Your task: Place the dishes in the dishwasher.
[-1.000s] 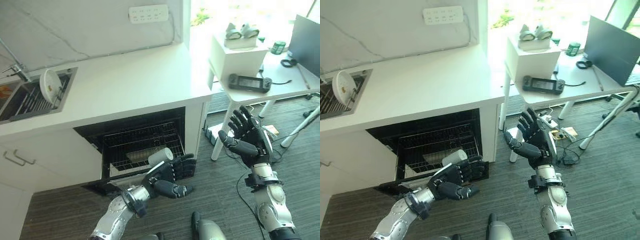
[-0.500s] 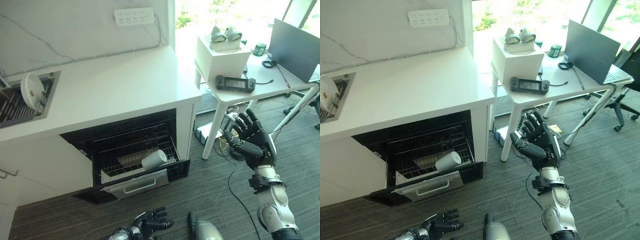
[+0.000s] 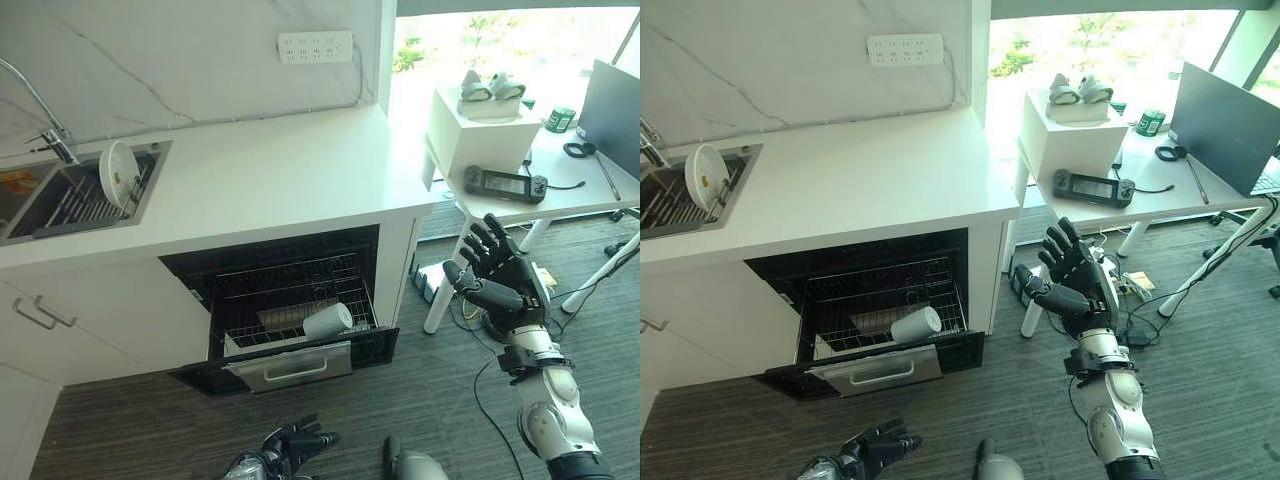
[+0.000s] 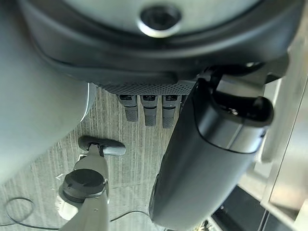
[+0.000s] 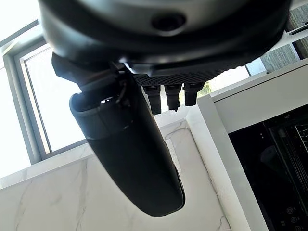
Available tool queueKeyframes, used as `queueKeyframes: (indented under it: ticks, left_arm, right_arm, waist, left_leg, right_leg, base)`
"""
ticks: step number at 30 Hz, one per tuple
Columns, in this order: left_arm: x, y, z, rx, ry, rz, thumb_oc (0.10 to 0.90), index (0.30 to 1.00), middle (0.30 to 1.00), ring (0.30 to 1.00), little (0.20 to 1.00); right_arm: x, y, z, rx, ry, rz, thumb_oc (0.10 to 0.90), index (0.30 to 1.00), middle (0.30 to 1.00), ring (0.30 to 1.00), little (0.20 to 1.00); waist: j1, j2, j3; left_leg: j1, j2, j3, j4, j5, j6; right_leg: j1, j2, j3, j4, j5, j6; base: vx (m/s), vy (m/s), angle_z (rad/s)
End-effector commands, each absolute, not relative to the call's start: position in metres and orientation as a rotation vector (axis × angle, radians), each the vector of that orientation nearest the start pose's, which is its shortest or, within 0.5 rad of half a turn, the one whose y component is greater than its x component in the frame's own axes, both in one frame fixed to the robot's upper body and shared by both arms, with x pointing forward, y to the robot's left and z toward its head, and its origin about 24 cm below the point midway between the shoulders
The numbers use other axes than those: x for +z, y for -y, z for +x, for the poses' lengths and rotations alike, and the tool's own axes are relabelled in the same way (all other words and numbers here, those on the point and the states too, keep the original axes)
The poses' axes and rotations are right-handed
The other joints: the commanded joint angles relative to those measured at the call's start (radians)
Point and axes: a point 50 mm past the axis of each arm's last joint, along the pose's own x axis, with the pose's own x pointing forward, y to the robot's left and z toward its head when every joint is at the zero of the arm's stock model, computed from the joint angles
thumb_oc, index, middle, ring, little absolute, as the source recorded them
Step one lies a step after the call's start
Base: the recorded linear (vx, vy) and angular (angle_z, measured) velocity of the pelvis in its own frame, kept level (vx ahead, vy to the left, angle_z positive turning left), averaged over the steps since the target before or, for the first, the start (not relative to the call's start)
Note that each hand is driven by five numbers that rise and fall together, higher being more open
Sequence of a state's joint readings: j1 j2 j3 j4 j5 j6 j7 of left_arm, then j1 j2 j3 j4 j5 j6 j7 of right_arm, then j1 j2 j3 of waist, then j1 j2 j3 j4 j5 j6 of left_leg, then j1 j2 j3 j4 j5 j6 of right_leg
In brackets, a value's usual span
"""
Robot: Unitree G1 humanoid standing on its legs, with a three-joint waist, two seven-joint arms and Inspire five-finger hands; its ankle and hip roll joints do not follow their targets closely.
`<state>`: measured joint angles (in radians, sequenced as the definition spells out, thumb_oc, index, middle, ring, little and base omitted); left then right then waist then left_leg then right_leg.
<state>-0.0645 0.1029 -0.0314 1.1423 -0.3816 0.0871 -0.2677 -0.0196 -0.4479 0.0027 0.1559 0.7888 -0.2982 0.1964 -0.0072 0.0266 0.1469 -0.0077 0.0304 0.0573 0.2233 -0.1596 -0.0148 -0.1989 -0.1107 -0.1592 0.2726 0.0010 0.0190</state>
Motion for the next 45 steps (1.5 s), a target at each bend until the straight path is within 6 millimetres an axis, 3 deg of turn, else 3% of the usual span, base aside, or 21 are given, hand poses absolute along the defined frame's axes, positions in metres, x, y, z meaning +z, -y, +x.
queueKeyframes:
  ticks: [1,15,25,26,30,33,35,36,40,41,42,43,45]
  left_arm:
    - [-0.175,-0.205,0.023,0.152,-1.499,-0.365,0.800,0.900,0.900,0.900,0.900]
    - [-0.175,-0.218,0.010,0.350,-1.567,-0.236,0.800,0.900,0.900,0.900,0.900]
    - [-0.174,-0.223,0.009,0.386,-1.538,-0.174,0.800,0.900,0.900,0.900,0.900]
    - [-0.173,-0.205,0.042,0.246,-1.309,-0.484,0.800,0.900,0.900,0.900,0.900]
    - [-0.173,-0.206,0.044,0.255,-1.315,-0.486,0.800,0.900,0.900,0.900,0.900]
    - [-0.174,-0.206,0.040,0.282,-1.351,-0.477,0.800,0.900,0.900,0.900,0.900]
    - [-0.175,-0.203,0.032,0.283,-1.385,-0.473,0.800,0.900,0.900,0.900,0.900]
    - [-0.175,-0.203,0.030,0.287,-1.391,-0.469,0.800,0.900,0.900,0.900,0.900]
    - [-0.176,-0.209,0.022,0.379,-1.433,-0.448,0.800,0.900,0.900,0.900,0.900]
    - [-0.176,-0.209,0.022,0.379,-1.433,-0.448,0.800,0.900,0.900,0.900,0.900]
    - [-0.176,-0.210,0.022,0.391,-1.434,-0.452,0.800,0.900,0.900,0.900,0.900]
    - [-0.176,-0.212,0.023,0.408,-1.432,-0.458,0.800,0.900,0.900,0.900,0.900]
    - [-0.175,-0.214,0.025,0.406,-1.427,-0.451,0.800,0.900,0.900,0.900,0.900]
  right_arm:
    - [0.141,0.243,0.265,0.202,0.581,0.264,0.800,0.900,0.900,0.900,0.900]
    - [0.142,0.233,0.268,0.256,0.583,0.259,0.800,0.900,0.900,0.900,0.900]
    - [0.144,0.223,0.271,0.275,0.579,0.258,0.800,0.900,0.900,0.900,0.900]
    - [0.164,0.187,0.295,0.405,0.577,0.334,0.800,0.900,0.900,0.900,0.900]
    - [0.165,0.187,0.291,0.409,0.602,0.342,0.800,0.900,0.900,0.900,0.900]
    - [0.160,0.185,0.291,0.371,0.561,0.395,0.800,0.900,0.900,0.900,0.900]
    - [0.149,0.178,0.288,0.368,0.503,0.322,0.800,0.900,0.900,0.900,0.900]
    - [0.148,0.177,0.286,0.395,0.508,0.282,0.800,0.900,0.900,0.900,0.900]
    - [0.157,0.175,0.282,0.431,0.522,0.165,0.800,0.900,0.900,0.900,0.900]
    - [0.157,0.175,0.282,0.431,0.522,0.165,0.800,0.900,0.900,0.900,0.900]
    - [0.159,0.175,0.281,0.427,0.528,0.161,0.800,0.900,0.900,0.900,0.900]
    - [0.164,0.179,0.280,0.415,0.545,0.180,0.800,0.900,0.900,0.900,0.900]
    - [0.170,0.183,0.279,0.398,0.575,0.219,0.800,0.900,0.900,0.900,0.900]
  waist:
    - [0.034,-0.038,0.012]
    - [0.072,-0.041,0.010]
    - [0.098,-0.040,0.008]
    - [0.108,-0.041,0.112]
    - [0.101,-0.031,0.103]
    - [0.102,-0.028,0.095]
    - [0.101,-0.024,0.094]
    - [0.099,-0.021,0.095]
    - [0.068,0.011,0.094]
    - [0.067,0.012,0.093]
    - [0.063,0.019,0.093]
    - [0.057,0.027,0.090]
    - [0.051,0.033,0.090]
  left_leg:
    - [-0.057,0.018,0.015,0.077,-0.126,0.007]
    - [-0.070,0.009,-0.008,0.077,-0.115,0.006]
    - [-0.082,0.009,-0.028,0.077,-0.109,0.003]
    - [-0.086,-0.033,-0.079,0.077,-0.045,0.003]
    - [-0.084,-0.028,-0.083,0.077,-0.045,-0.010]
    - [-0.075,-0.049,-0.106,0.077,-0.055,-0.008]
    - [-0.062,-0.069,-0.105,0.077,-0.062,0.006]
    - [-0.063,-0.064,-0.096,0.077,-0.061,0.006]
    - [-0.124,0.062,-0.067,0.077,0.004,-0.061]
    - [-0.125,0.063,-0.068,0.077,0.004,-0.062]
    - [-0.142,0.104,-0.075,0.077,0.039,-0.082]
    - [-0.171,0.179,-0.099,0.077,0.087,-0.105]
    - [-0.178,0.213,-0.110,0.077,0.087,-0.113]
  right_leg:
    - [0.092,-0.066,-0.027,0.027,-0.203,0.121]
    - [0.104,-0.078,-0.059,0.027,-0.208,0.121]
    - [0.108,-0.079,-0.074,0.027,-0.215,0.120]
    - [0.109,0.009,-0.103,0.027,-0.190,0.050]
    - [0.120,0.011,-0.107,0.027,-0.204,0.047]
    - [0.127,0.015,-0.088,0.027,-0.215,0.042]
    - [0.131,0.010,-0.072,0.027,-0.218,0.039]
    - [0.130,0.005,-0.073,0.027,-0.218,0.040]
    - [0.121,-0.028,-0.101,0.027,-0.220,0.055]
    - [0.121,-0.027,-0.102,0.027,-0.221,0.055]
    - [0.123,-0.038,-0.103,0.027,-0.224,0.060]
    - [0.135,-0.070,-0.101,0.027,-0.230,0.070]
    - [0.143,-0.099,-0.093,0.027,-0.229,0.082]
  base:
    - [-0.01,0.004,0.16]
    - [-0.01,0.002,0.09]
    - [-0.01,-0.003,0.09]
    - [0.00,-0.003,0.08]
    - [0.02,0.000,-0.01]
    - [0.06,0.007,0.11]
    - [0.10,0.104,-0.05]
    - [0.06,0.241,-0.17]
    - [-0.04,0.347,-0.02]
    - [-0.03,0.355,0.37]
    - [0.00,0.615,0.43]
    - [0.00,0.803,0.33]
    - [0.01,0.817,0.12]
